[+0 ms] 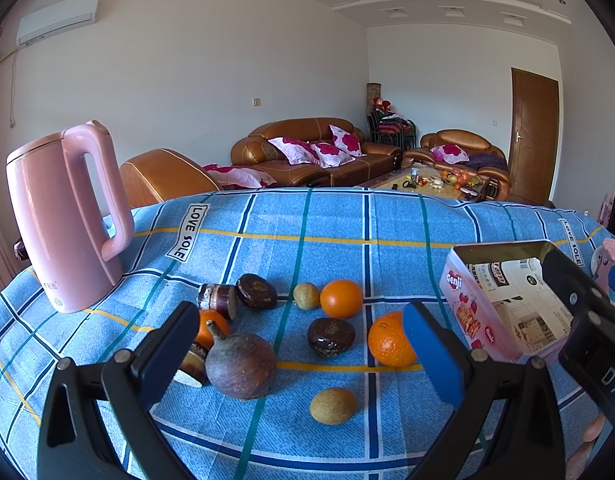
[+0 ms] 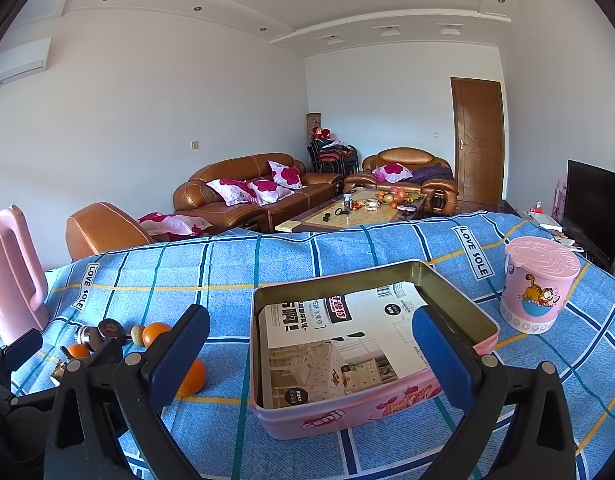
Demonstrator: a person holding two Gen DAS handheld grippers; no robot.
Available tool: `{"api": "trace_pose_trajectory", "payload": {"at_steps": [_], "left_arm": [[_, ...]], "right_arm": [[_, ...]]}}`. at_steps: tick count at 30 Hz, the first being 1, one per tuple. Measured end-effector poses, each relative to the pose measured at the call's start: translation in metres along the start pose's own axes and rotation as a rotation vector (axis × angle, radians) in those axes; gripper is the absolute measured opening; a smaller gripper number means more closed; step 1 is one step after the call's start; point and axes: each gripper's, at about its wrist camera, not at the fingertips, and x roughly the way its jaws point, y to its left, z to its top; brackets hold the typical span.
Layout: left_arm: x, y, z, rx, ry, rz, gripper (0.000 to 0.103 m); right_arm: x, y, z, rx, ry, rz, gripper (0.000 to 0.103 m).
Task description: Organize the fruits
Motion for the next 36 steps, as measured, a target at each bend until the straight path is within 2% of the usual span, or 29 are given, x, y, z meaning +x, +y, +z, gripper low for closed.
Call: {"api": "trace_pose_trajectory", "payload": {"at_steps": [16,19,22,25,28,31,32,33,36], "left_arm": [[0.005,0.003,-0.001,0.010,0.032,0.007,0.103],[0.008,0.015,0.006,0.009,0.056,0.001,0.103],[0.015,0.040,0.013,-0.042,0.085,-0.033,0.103],[0.021,0.067,0.015,-0.077,0.114,-0.024,0.103],[0.028,0.090,0.014,-0.064,0.153,-0.038,0.103],[0.030,0.112,0.013,-0.050,0.159,-0.028,0.103],[0.030,0.117,0.012,-0.049,0.162,-0.032,0.103],[0.031,0.123,0.013,-0.051,0.167,-0.040,0.103],[0.031,0.132,0.013,-0.040,0.192,-0.084,0.103]], "right_arm": [[-0.001,0.001,-0.001,-0.009,0.000,0.016,0.102],[-0.001,0.002,-0.002,-0.010,0.006,0.043,0.102],[-0.002,0.006,-0.003,-0.023,0.012,0.074,0.102],[-0.002,0.012,-0.004,-0.039,0.030,0.124,0.101],[-0.003,0.023,-0.007,-0.073,0.055,0.193,0.098],[0.000,0.040,-0.014,-0.130,0.106,0.271,0.090],[0.003,0.045,-0.017,-0.145,0.133,0.298,0.084],[0.006,0.051,-0.020,-0.155,0.164,0.328,0.078],[0.015,0.069,-0.031,-0.171,0.276,0.440,0.071]]}}
